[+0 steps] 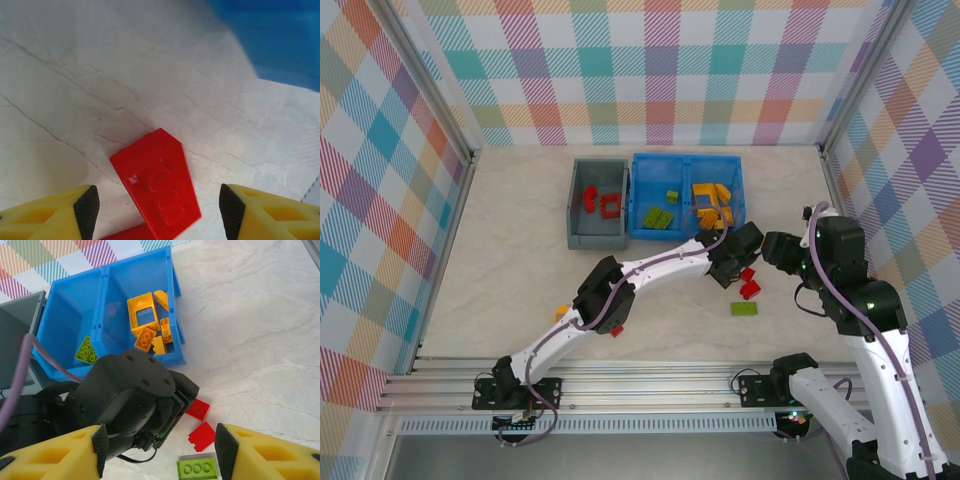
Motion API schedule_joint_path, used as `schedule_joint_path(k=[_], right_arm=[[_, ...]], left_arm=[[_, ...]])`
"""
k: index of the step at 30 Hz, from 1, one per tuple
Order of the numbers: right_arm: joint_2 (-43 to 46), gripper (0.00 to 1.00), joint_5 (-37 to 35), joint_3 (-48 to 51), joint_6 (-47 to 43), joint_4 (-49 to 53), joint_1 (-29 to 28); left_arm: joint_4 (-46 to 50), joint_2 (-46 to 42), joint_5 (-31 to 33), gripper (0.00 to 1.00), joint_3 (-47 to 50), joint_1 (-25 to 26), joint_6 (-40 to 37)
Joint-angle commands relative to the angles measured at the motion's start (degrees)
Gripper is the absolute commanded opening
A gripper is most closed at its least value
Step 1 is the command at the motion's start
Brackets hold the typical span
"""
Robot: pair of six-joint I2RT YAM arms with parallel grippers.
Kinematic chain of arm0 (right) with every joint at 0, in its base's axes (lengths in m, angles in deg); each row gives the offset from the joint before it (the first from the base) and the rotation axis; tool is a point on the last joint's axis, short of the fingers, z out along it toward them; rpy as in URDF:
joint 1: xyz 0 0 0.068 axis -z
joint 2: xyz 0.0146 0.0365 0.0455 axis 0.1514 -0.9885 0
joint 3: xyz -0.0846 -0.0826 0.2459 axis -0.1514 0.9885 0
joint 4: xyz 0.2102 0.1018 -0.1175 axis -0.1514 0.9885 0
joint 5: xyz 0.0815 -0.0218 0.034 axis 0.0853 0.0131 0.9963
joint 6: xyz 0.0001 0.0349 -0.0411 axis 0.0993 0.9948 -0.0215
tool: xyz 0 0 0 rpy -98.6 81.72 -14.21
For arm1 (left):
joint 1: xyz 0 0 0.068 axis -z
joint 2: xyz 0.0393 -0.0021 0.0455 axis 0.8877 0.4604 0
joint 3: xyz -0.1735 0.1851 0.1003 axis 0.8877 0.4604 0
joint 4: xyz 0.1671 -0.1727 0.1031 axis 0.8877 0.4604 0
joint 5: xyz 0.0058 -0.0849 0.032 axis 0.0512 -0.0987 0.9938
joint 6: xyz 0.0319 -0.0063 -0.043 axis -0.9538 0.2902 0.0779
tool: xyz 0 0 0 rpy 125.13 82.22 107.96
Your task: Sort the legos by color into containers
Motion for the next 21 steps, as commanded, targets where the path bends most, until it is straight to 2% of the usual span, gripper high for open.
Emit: schedule_joint_path(k=[1, 8, 16, 21], right_arm=[[0.3, 0.60, 1.1, 0.2, 0.2, 0.7, -0.2], [0.9, 0.59, 1.6, 0.8, 0.4, 0.9, -0.2], [1.3, 0.60, 1.3, 1.2, 0.4, 1.0, -0.2], [1.2, 0.59, 1.5, 1.2, 0.3, 1.0, -0.2]], left_arm=[[1.5, 2.8, -0.6, 0.67, -2.6, 0.0, 6.4], [4.7, 6.4, 0.1, 0.65, -9.0, -0.2, 12.3], [13.1, 8.8, -4.3, 0.49, -10.8, -0.3, 18.7], [15.3, 8.9, -5.7, 0.38, -10.7, -0.6, 19.5]])
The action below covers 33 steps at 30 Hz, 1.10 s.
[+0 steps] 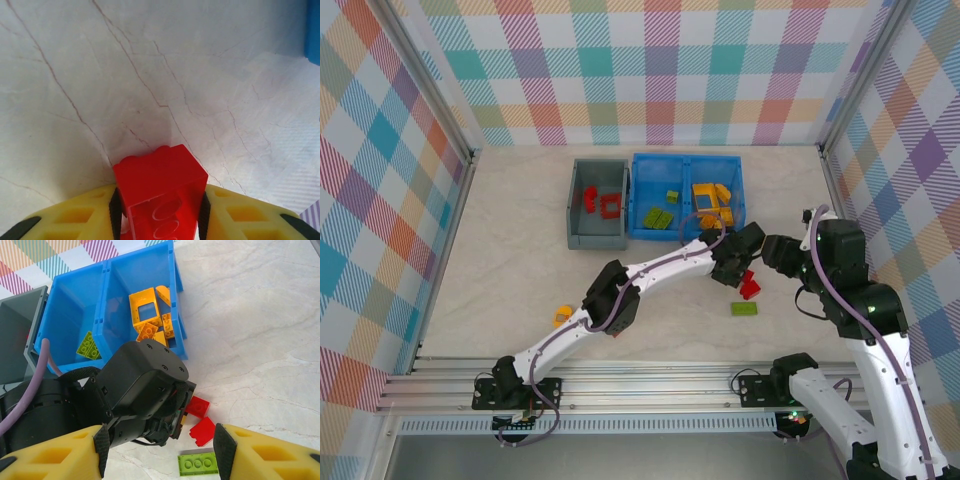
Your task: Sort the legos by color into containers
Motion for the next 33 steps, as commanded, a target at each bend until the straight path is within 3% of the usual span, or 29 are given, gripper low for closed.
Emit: schedule_joint_path(k=[1, 4, 11, 18, 20, 22, 25, 29, 33], right_arm=[[0.4, 0.59, 0.7, 0.8, 0.2, 0.1, -0.2], [0.3, 0.60, 0.7, 0.8, 0.1, 0.0, -0.2], [0.1, 0.60, 4.0, 1.5, -1.0, -1.7, -0.2], [-2.9, 0.59, 31.2, 2.8, -9.8, -8.9, -1.2], [-4.6, 0.58, 29.9, 2.6, -12.1, -9.0, -5.9], [-6.4, 0.58, 24.3, 2.3, -13.1, -9.8, -13.2], [-10.6, 0.59, 17.6, 2.4, -12.3, -13.4, -23.7], [-15.2, 0.59, 15.0, 3.2, -10.0, -21.3, -30.5], [-20.6, 0.59, 10.6, 2.5, -8.5, -27.9, -34.7]], left_arm=[[9.3, 2.1, -2.6, 0.35, 0.2, -0.3, 2.1], [12.0, -1.3, -0.6, 0.31, 3.9, -0.3, 1.5], [3.3, -18.0, 4.3, 0.27, 28.4, -0.8, 0.5], [5.8, -38.1, 15.9, 0.28, 45.1, -2.3, -12.7], [4.9, -45.0, 17.5, 0.28, 51.9, -4.3, -18.9], [4.9, -50.3, 17.4, 0.28, 56.8, -7.7, -25.1], [4.7, -55.5, 18.5, 0.28, 59.4, -13.9, -40.1], [6.8, -55.7, 22.6, 0.28, 55.2, -21.5, -61.7], [8.6, -49.8, 24.8, 0.28, 49.6, -27.8, -72.1]])
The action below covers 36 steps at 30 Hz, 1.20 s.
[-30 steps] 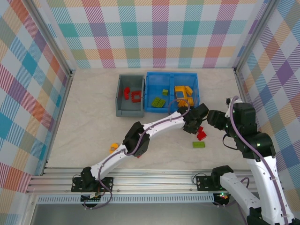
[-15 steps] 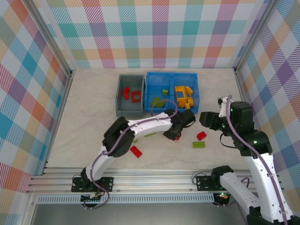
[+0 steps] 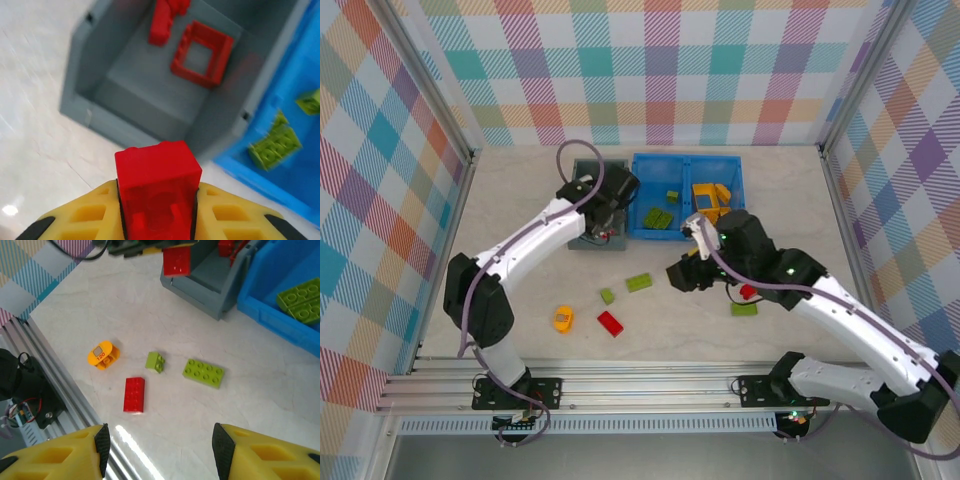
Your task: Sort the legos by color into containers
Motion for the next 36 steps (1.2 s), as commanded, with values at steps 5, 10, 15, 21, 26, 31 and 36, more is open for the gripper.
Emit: schedule_joint_path(k=[5, 10, 15, 21, 26, 31, 36], right_arm=[[-6.8, 0.61, -5.3, 2.9, 3.8, -27.3, -6.6], [-13.2, 0.62, -7.8, 2.7, 5.1, -37.5, -10.4], [-14.1, 0.62, -8.8, 3.5, 7.4, -39.4, -11.1], [-12.4, 0.64, -10.5, 6.0, 8.2, -37.6, -11.2], [-11.5, 0.65, -11.8, 7.3, 8.4, -35.8, -11.2], [-13.2, 0.65, -11.5, 6.6, 8.2, -32.7, -11.8], [-22.0, 0.65, -15.9, -1.0, 11.6, -25.7, -18.8]], left_arm=[[4.1, 13.6, 4.2, 0.27, -11.3, -7.4, -23.4], [3.1, 19.9, 4.6, 0.27, -16.0, -9.6, -26.6], [2.8, 25.3, 2.9, 0.29, -19.7, -10.9, -27.7], [3.3, 26.4, 1.1, 0.47, -20.3, -10.8, -27.1], [3.0, 21.2, 0.2, 0.58, -18.9, -10.0, -26.3], [5.9, 14.1, 0.3, 0.61, -19.3, -9.1, -23.8], [8.6, -1.5, 2.0, 0.63, -12.4, -9.1, -20.1]])
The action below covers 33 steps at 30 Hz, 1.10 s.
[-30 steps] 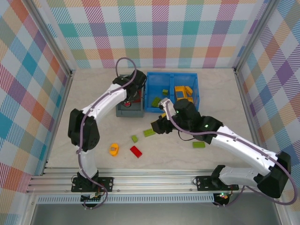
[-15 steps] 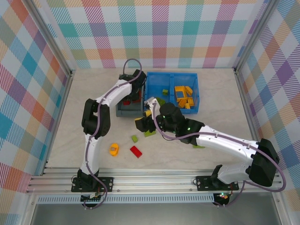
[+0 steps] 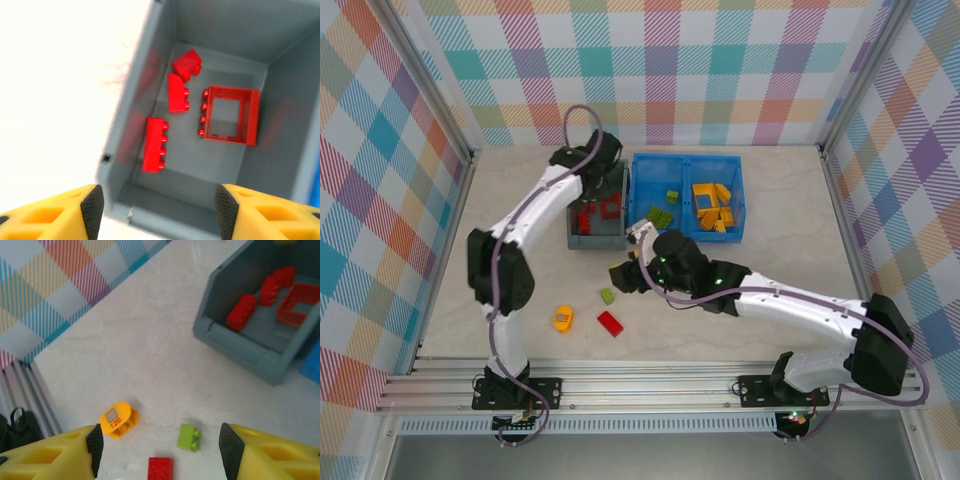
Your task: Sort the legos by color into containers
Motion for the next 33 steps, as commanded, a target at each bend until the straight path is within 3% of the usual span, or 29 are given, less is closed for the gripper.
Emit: schedule_joint_path(k=[1, 7, 14, 17, 24, 33], right_arm=[[-7.7, 0.64, -3.8, -7.6, 5.8, 7.3, -5.2], [-24.3, 0.63, -2.5, -24.3, 24.9, 20.8, -10.7], [-40.1, 0.74, 2.1, -41.5, 37.5, 35.0, -11.7], [-46.3, 0.79, 2.6, -50.0, 39.5, 41.9, -11.7], [-56.2, 0.81, 4.3, -60.7, 42.3, 46.4, -11.2], [-62.5, 0.73, 5.0, -64.6, 44.3, 46.9, -10.0]], left_arm=[[3.9, -14.7, 1.3, 0.65, 6.4, 0.2, 3.5], [1.4, -43.3, -0.7, 0.72, 26.2, 0.2, 3.2], [6.0, -66.8, -1.6, 0.74, 36.1, 0.2, 6.1], [9.4, -70.5, -1.9, 0.74, 37.1, 0.2, 6.7], [12.6, -77.5, -3.0, 0.73, 39.5, 0.2, 7.9], [16.3, -80.9, -2.9, 0.72, 39.8, 0.2, 8.5]])
